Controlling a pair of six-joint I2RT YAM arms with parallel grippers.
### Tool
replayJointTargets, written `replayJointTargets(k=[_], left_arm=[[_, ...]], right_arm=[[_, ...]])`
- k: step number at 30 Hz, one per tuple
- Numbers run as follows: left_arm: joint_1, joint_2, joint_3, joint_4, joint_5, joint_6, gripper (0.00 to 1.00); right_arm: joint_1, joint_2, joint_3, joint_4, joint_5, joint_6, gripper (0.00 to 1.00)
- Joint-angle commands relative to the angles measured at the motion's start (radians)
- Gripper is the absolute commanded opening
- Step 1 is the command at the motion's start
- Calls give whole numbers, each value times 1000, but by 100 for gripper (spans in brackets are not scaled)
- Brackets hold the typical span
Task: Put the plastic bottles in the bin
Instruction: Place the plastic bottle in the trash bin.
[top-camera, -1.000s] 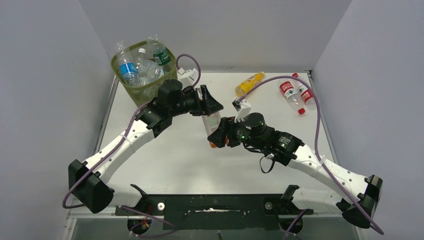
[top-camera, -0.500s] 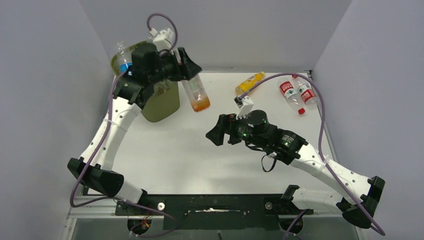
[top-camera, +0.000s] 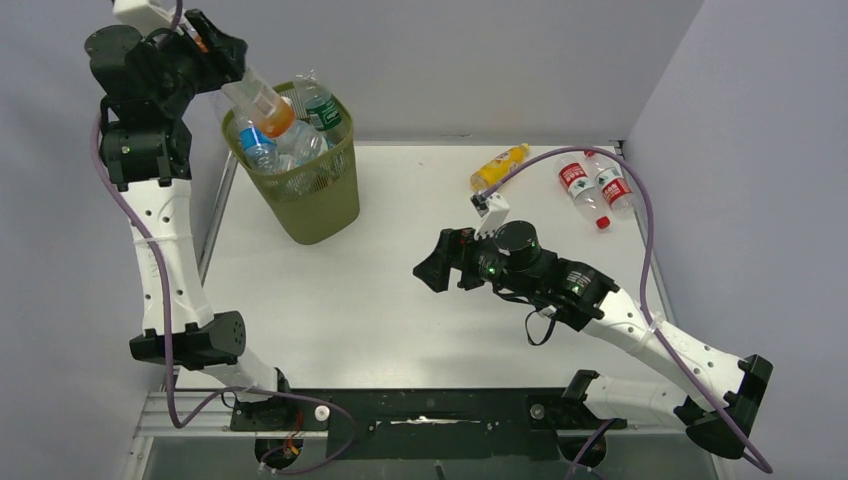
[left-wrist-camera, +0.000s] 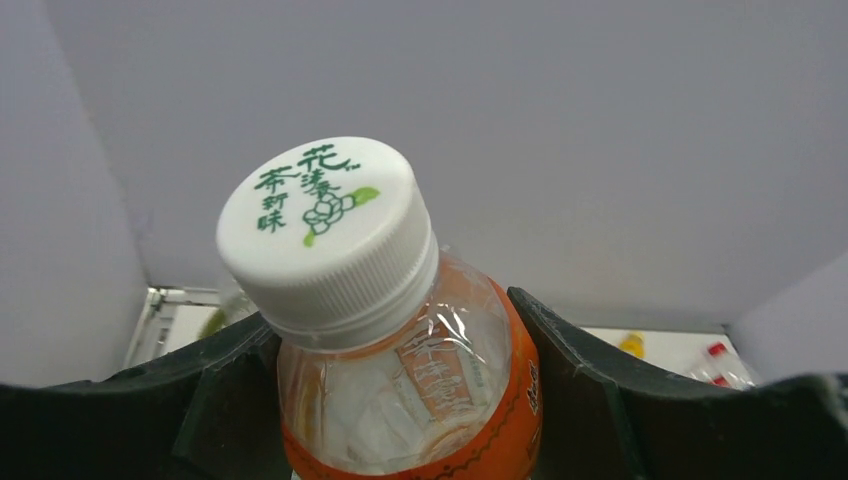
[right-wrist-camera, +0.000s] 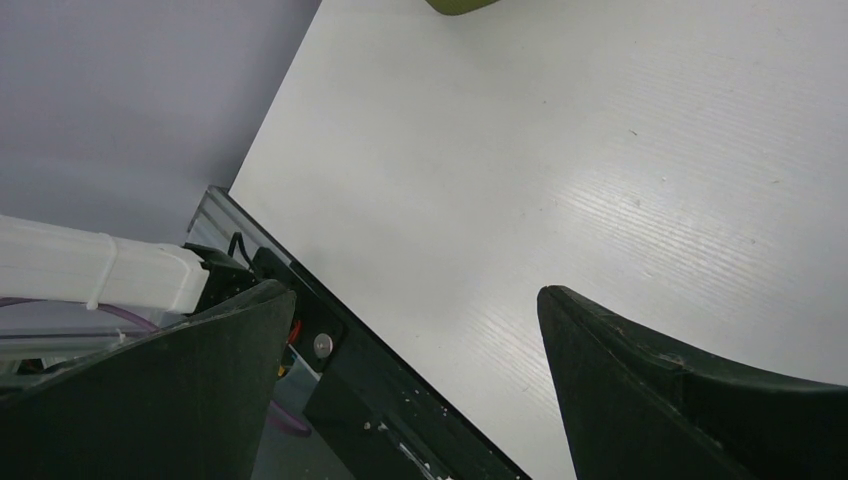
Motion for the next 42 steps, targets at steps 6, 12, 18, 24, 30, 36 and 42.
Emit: replayJointTargets(k=[6,12,18,24,30,36,42], left_arm=[[121,92,12,288,-54,33,10],[133,137,-90,561,-38,10,10],[108,187,-266,887,19,19,9],[63,260,-274,939,62,100,10],[28,272,-228,804,76,223,13],[20,303,-142,633,116,307,13],[20,383,42,426,158,350,14]], right_arm=[[7,42,35,14,-20,-10,98],[4,82,60,-13,-31,-10,98],[-13,133,79,-29,-55,-8,98],[-39,185,100,-31,-93,-19,98],[-63,215,103,-19,-124,-24,98],[-67,236,101,1,-151,-26,98],[-67,234,97,3,-155,-26,98]])
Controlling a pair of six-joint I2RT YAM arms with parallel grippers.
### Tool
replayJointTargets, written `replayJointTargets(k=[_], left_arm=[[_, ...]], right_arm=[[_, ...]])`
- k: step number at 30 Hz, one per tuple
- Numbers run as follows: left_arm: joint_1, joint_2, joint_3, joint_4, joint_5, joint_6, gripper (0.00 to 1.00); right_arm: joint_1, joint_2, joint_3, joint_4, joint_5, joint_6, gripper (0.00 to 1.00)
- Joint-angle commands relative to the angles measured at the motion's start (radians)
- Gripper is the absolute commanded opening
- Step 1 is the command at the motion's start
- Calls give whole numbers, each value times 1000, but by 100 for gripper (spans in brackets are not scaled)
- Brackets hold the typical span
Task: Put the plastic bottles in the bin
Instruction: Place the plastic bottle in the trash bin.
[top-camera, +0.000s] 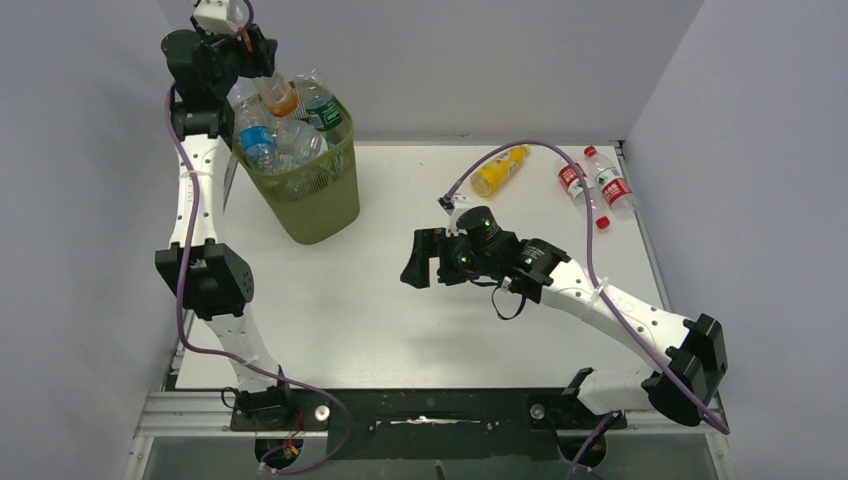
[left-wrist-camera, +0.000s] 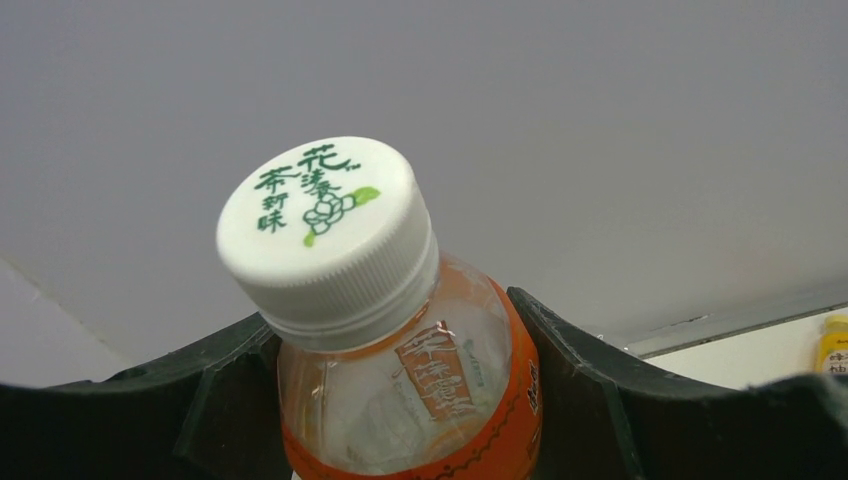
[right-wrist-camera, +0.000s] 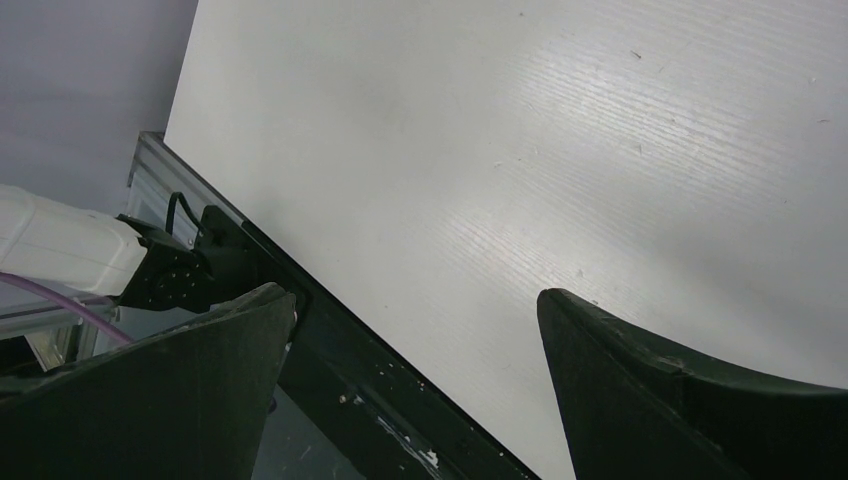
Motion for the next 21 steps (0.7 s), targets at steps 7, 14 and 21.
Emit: replayJointTargets(k=[7,14,21], left_arm=[[-15,113,298,-331,37,107,23],[-34,119,271,-382,2,132,28],[-48,156,324,-454,8,138,36]], right_arm=[[-4,-30,19,55,-17,0,98],[0,-43,6,61,-13,11,98],[0,-45,-6,67,-15,13,98]])
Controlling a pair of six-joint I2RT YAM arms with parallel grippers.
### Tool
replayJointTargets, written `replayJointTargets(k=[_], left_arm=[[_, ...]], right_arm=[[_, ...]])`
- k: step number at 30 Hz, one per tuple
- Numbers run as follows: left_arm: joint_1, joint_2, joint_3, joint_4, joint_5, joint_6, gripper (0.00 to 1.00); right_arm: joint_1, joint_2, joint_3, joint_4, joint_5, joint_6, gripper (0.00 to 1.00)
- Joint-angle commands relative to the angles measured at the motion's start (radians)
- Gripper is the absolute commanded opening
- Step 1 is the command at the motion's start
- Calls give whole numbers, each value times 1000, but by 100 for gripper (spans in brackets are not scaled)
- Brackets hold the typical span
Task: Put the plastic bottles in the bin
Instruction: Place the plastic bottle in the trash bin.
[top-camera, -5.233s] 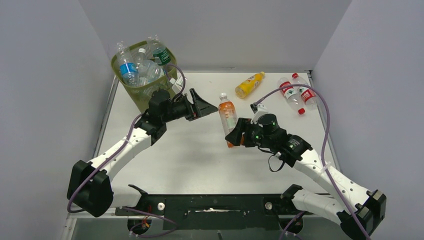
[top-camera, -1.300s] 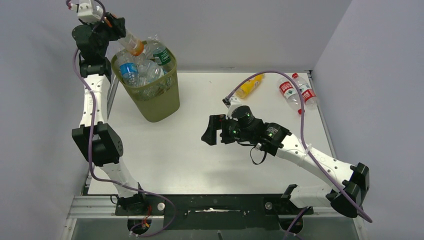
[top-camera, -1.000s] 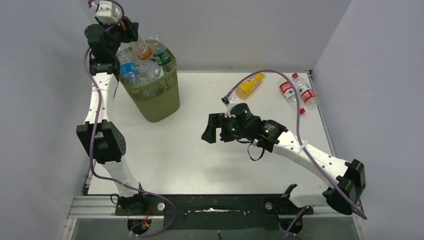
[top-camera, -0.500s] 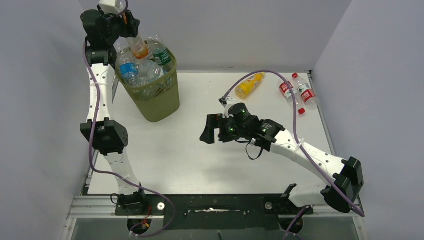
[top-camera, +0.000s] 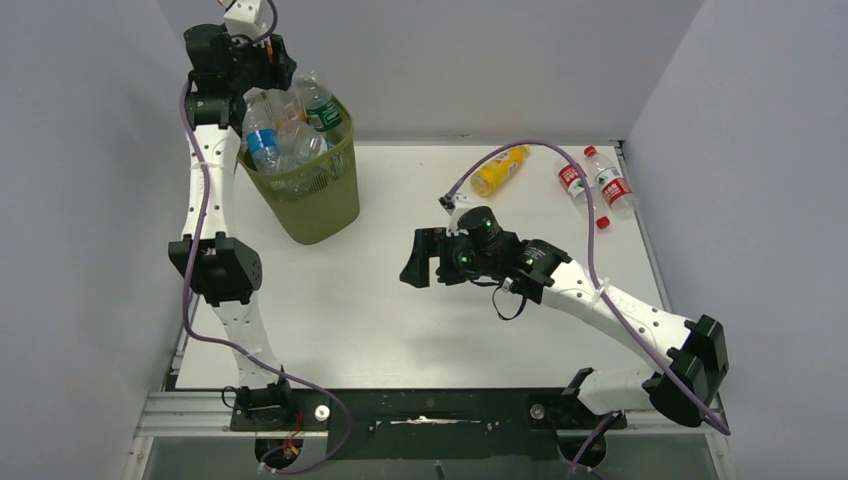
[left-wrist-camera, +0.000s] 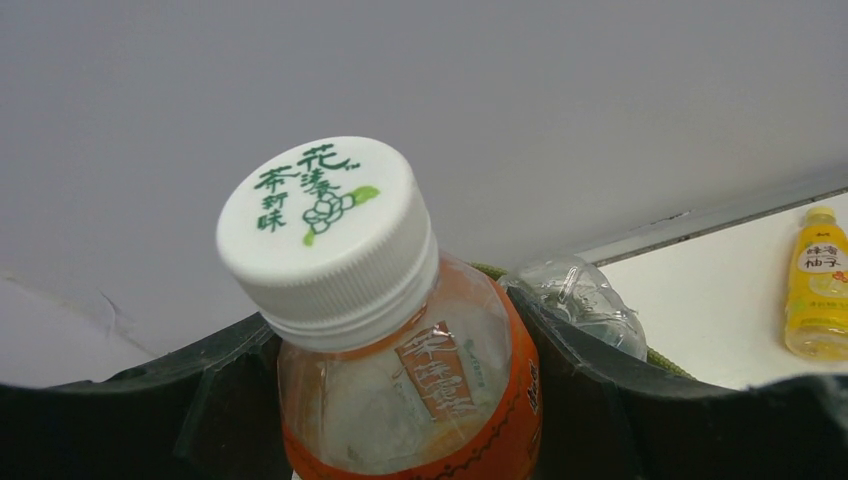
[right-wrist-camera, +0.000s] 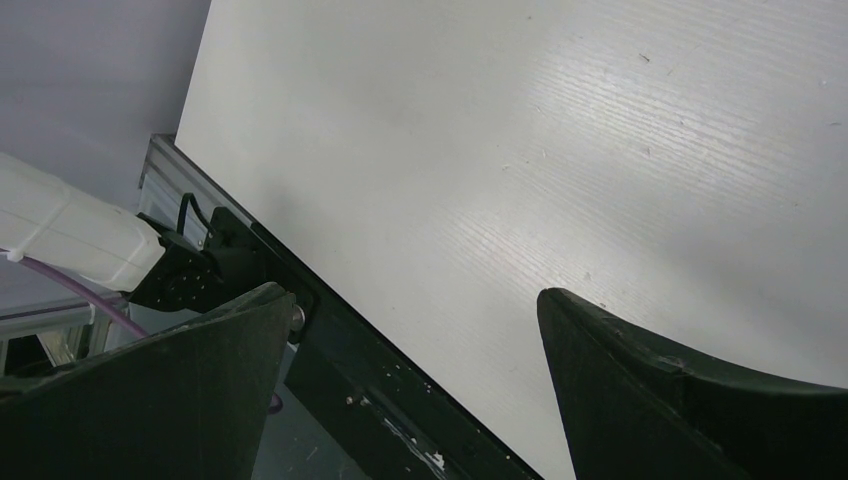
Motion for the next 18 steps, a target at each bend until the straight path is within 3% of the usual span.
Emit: replayJointTargets(k=[1,9,18], left_arm=[[-6,28,67,-75,0,38,37],[-20,62,93,-153,-51,42,46],[-17,45,54,-156,-159,25,71]], right_arm=[[0,-38,-1,51,-8,3,98],[0,-41,-11,58,-9,3,98],[-1,-39,-18,70,-17,-1,98]])
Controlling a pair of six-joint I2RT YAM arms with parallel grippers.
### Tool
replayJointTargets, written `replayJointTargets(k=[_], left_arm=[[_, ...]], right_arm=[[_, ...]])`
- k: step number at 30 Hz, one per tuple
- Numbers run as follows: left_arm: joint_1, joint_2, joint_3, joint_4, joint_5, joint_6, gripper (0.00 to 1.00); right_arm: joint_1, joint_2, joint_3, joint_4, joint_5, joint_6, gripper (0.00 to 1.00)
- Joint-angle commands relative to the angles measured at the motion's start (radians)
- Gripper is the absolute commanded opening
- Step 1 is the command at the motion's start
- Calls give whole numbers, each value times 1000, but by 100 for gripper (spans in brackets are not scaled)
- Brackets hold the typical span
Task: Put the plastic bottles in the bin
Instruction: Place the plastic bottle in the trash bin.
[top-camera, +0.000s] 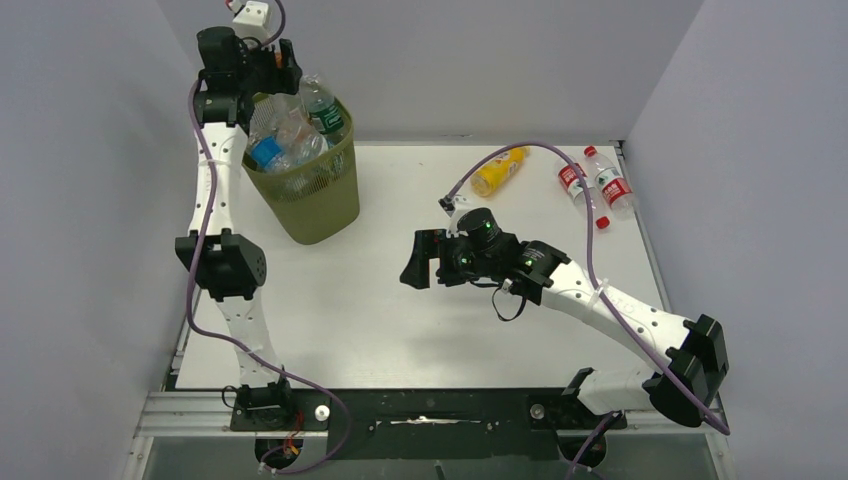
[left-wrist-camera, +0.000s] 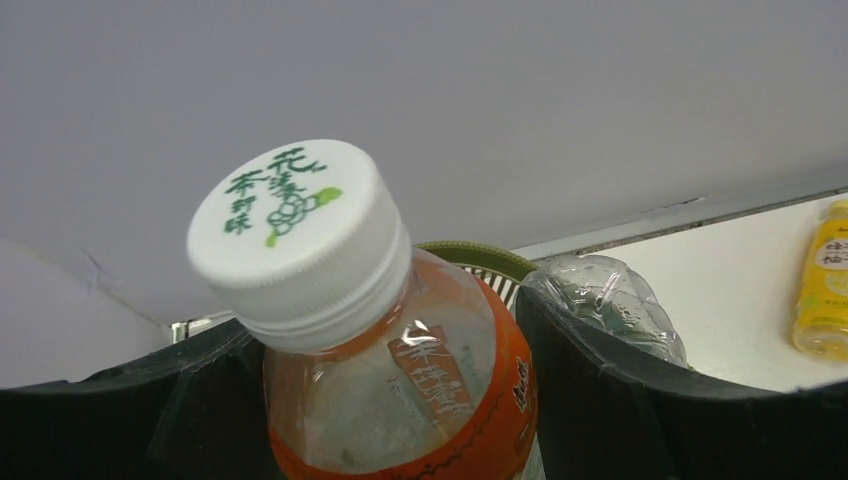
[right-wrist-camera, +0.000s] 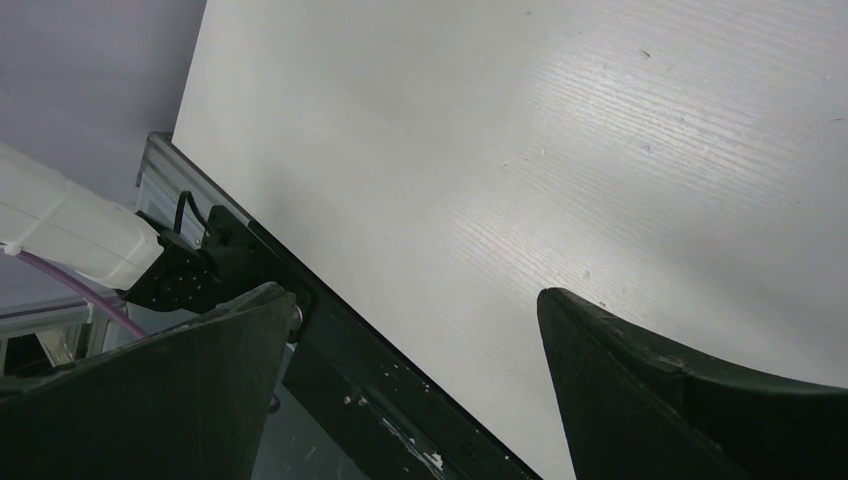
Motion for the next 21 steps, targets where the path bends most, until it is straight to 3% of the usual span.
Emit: replayJointTargets(k=[1,8,21], left_arm=[[8,-9,-8,-66,-107,33,73],[22,-2,-27,-70,-124,8,82],[34,10,-13,-103,-236,-5,85]], right_arm=[[0,-39,-3,61,-15,-4,98],[0,-42,-5,60,-17,-4,98],[-1,-31,8,60,-17,0,98]])
